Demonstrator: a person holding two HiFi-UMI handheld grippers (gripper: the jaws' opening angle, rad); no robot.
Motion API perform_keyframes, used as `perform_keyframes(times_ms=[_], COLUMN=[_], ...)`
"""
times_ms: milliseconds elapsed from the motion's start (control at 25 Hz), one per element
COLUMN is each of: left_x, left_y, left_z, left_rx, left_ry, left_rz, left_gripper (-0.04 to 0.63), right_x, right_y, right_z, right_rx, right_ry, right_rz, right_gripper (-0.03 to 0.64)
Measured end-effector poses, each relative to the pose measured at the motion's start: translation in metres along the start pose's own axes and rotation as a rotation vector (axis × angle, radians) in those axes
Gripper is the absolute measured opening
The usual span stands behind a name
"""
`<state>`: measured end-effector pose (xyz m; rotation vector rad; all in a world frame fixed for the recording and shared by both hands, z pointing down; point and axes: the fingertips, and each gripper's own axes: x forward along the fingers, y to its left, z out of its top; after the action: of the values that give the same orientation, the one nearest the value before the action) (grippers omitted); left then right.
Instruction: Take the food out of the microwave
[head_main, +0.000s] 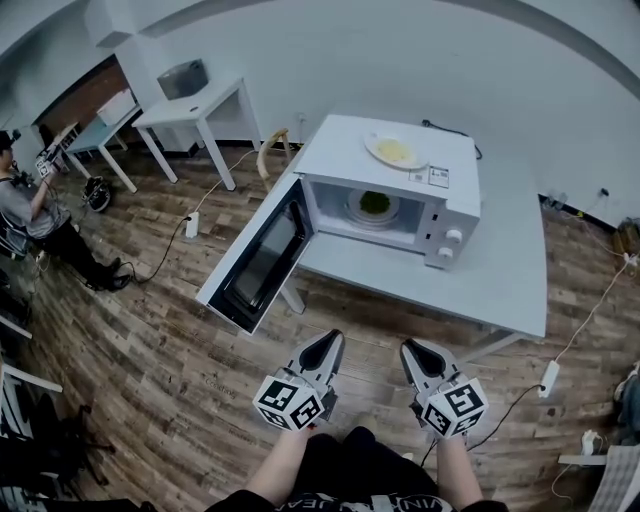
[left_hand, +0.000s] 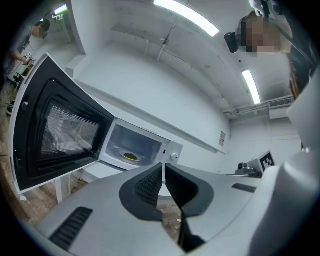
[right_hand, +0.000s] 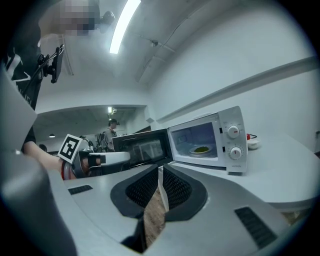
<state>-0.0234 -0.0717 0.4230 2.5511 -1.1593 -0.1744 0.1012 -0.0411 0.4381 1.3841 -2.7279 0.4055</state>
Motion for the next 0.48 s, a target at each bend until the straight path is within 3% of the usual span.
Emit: perform_keyframes(times_ms=[160, 480], left_x=[0.01, 0.015], left_y=[-0.001, 0.011], left_z=[-0.009, -0.019], left_rx=[0.011, 0.019], left_ry=[0.003, 0.012], left_rz=[0.007, 0.016], left_gripper=[0.025, 0.025], right_x=[0.005, 0.028], right_y=[-0.009, -0.001], right_z=[-0.009, -0.024], right_rx=[0.033, -0.048], right_ry=[-0.003, 0.04], right_rz=[-0.008, 0.017], right_gripper=[0.046, 0.046])
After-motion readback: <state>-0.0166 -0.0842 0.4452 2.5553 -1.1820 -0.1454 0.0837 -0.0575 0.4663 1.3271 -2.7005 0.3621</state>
